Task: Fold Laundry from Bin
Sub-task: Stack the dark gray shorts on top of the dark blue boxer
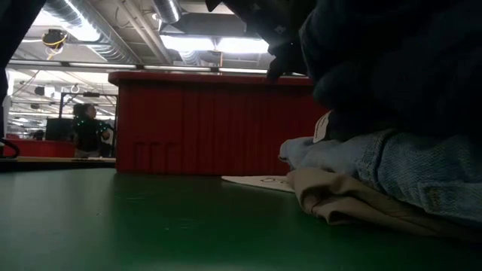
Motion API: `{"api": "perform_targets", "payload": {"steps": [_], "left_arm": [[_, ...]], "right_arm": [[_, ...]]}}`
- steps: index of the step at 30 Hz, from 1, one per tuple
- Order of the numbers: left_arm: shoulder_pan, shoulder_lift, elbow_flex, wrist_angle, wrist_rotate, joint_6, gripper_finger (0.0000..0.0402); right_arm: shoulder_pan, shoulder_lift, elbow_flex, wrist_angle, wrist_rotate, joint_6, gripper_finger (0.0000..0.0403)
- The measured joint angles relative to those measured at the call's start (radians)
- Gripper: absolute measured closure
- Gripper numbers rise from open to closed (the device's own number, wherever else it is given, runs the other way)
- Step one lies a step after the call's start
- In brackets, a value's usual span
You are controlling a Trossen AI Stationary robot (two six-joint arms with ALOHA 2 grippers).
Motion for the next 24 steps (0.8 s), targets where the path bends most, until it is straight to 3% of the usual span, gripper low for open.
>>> {"api": "perform_targets", "payload": {"steps": [24], "left_arm": [[0.001,0.062,-0.002,0.006,-0.03,0.022,0.0399]], "right_arm": [[0.0,0.005,-0.001,0.004,0.116,0.0,0.026]]}}
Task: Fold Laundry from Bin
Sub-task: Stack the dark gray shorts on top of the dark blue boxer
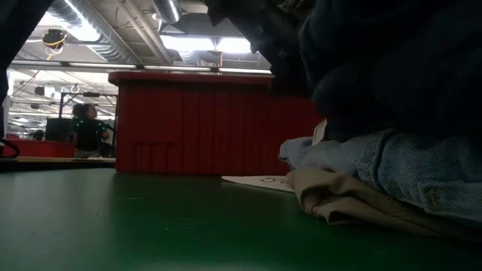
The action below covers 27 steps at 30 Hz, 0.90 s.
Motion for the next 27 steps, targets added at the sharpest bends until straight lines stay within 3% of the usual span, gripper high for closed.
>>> {"api": "perform_targets", "payload": {"steps": [13,27], "left_arm": [[0.003,0.003,0.0,-0.007,-0.003,0.004,0.0399],[0.001,-0.06,0.002,-0.005,0.012,0.004,0.0399]], "right_arm": [[0.0,0.117,0.0,-0.006,-0.01,0.0,0.026],[0.0,0.036,0.022,-0.029,-0.049,0.0,0.026]]}}
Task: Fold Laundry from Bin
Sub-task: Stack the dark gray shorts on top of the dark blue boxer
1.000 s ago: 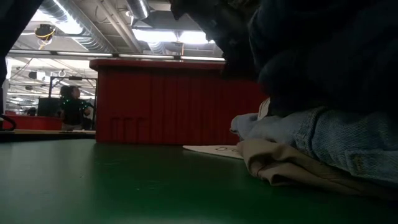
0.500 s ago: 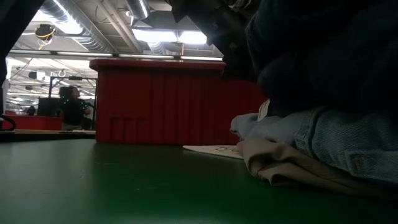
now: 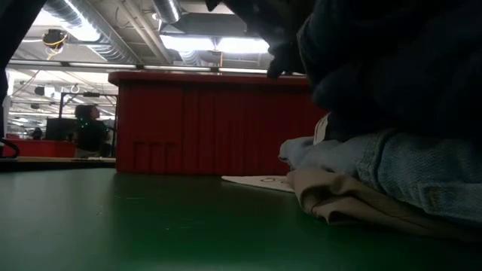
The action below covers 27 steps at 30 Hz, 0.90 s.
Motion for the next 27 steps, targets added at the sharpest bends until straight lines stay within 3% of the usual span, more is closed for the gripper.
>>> {"api": "perform_targets", "payload": {"steps": [7,18,27], "left_arm": [[-0.028,-0.023,0.0,0.004,0.049,-0.001,0.0399],[-0.133,-0.026,0.0,0.005,0.122,-0.004,0.0399],[-0.212,-0.026,0.0,0.004,0.12,-0.004,0.0399]], "right_arm": [[0.0,-0.009,0.095,0.024,-0.004,0.0,0.026],[0.0,0.031,0.11,0.297,-0.017,-0.003,0.026],[0.0,0.131,0.11,0.361,-0.12,-0.004,0.026]]}}
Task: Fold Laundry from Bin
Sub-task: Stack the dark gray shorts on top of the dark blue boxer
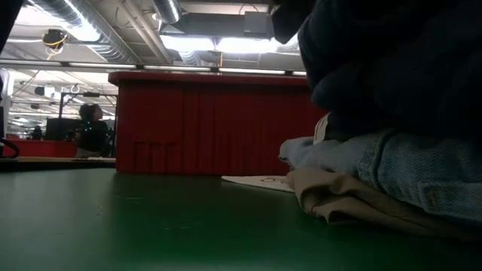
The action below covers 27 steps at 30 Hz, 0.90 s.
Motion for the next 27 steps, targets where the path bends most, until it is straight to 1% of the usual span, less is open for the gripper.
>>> {"api": "perform_targets", "payload": {"steps": [4,7,17,23,27], "left_arm": [[-0.029,0.0,0.0,-0.001,-0.028,0.0,0.0399],[-0.047,0.006,0.0,0.002,-0.057,0.0,0.0399],[-0.086,0.088,0.0,-0.001,-0.054,-0.031,0.0399],[-0.085,0.092,0.0,0.004,-0.053,-0.032,0.0399],[-0.081,0.092,0.0,0.017,-0.053,-0.031,0.0399]], "right_arm": [[0.001,0.037,0.0,0.011,-0.054,0.0,0.026],[0.001,0.057,0.0,0.01,-0.071,-0.001,0.026],[0.0,0.066,0.0,0.012,-0.074,0.0,0.026],[0.0,0.066,0.0,0.033,-0.121,-0.001,0.026],[0.001,0.066,0.0,0.081,-0.126,-0.012,0.026]]}}
